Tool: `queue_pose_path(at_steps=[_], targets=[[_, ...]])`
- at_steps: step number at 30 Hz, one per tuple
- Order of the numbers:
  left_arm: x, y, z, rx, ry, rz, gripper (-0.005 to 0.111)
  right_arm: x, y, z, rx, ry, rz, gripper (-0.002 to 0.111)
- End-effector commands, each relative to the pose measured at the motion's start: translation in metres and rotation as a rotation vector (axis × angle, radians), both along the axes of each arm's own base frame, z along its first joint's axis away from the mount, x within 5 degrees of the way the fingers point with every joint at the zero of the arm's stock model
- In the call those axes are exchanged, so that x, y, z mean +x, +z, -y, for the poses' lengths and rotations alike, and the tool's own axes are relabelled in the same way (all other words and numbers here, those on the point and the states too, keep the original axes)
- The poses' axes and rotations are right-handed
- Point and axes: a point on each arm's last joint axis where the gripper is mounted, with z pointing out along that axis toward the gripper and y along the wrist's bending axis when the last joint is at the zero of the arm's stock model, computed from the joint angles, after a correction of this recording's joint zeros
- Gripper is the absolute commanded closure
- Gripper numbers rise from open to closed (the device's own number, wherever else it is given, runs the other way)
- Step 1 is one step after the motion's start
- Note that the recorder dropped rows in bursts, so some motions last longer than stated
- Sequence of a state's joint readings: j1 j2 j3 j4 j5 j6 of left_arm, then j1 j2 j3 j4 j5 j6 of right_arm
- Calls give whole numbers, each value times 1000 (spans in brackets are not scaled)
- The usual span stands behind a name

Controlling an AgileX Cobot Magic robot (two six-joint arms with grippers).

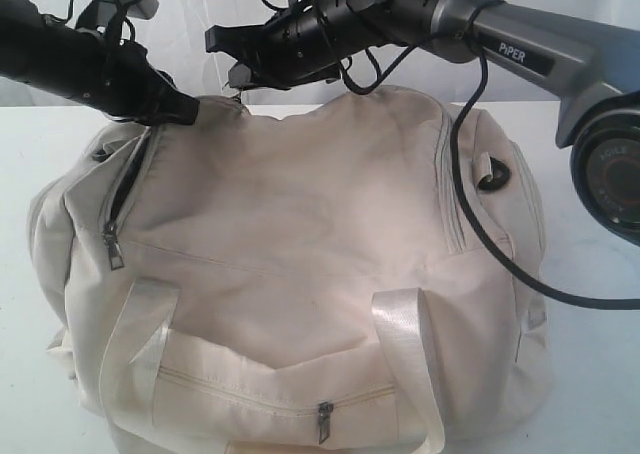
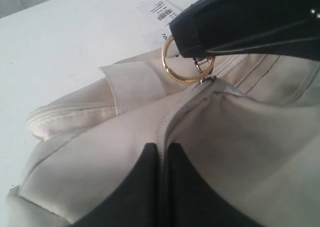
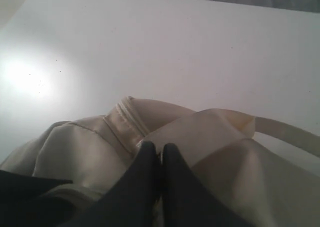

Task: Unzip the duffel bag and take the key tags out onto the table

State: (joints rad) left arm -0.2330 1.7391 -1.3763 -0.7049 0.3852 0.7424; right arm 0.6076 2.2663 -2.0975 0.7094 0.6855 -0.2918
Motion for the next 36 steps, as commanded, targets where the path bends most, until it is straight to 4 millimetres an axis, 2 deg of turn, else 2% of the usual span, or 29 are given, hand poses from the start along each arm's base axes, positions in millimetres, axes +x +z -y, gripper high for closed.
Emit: queue_pose_path(at_steps=[1, 9, 12, 17, 23, 36], targets=[[-2, 5, 1, -19, -5, -9, 107, 15, 6, 21, -37, -70, 46, 108], [-13, 33, -4, -30, 6, 75, 107, 23, 3, 36, -71, -103, 18, 108], [-19, 38, -5, -11, -15, 79, 107, 24, 4, 38, -83, -104, 27, 108], [-21, 34, -8, 18, 5, 43, 107, 26, 6, 47, -104, -108, 15, 108], [-22, 30, -12, 67, 35, 6, 107, 33, 13, 68, -114, -134, 2, 108], [-24, 28, -12, 77, 22, -21, 107, 32, 39, 124, -278, -150, -33, 108]])
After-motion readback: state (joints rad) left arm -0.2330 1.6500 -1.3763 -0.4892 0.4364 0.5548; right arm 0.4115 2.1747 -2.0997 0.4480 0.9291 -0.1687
